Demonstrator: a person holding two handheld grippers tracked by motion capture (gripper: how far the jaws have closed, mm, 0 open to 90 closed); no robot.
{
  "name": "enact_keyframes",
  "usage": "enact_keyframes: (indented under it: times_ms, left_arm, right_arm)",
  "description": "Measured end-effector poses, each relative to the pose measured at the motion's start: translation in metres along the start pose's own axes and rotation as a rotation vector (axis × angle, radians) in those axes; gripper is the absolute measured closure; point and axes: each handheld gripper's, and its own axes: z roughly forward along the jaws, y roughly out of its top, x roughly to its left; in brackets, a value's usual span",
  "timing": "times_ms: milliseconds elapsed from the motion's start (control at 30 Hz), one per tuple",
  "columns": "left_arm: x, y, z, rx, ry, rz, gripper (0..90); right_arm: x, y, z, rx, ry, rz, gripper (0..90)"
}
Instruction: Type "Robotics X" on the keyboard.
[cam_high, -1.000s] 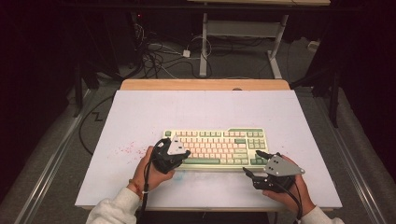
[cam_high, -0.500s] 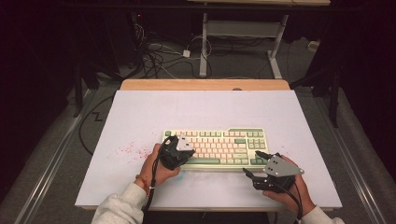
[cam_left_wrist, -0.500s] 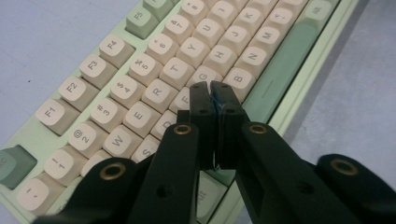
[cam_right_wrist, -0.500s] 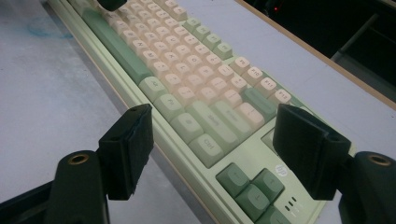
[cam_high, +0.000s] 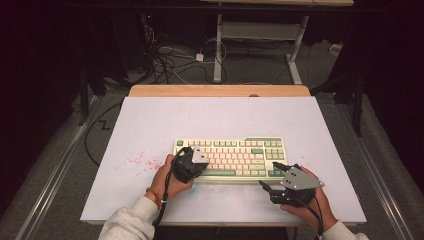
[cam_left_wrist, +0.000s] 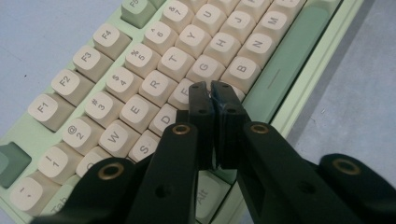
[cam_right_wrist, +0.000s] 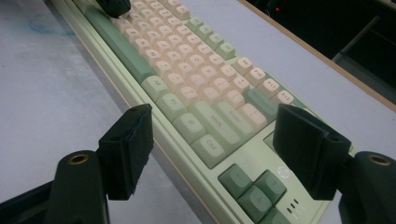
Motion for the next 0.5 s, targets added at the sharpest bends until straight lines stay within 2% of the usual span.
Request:
enact_keyframes:
  times_ms: [500]
  left_arm:
    - [0.004, -0.003, -0.014, -0.052, 0.03, 0.001, 77.4]
  right_arm:
    - [0.0, 0.0, 0.0, 0.001, 0.002, 0.0, 29.4]
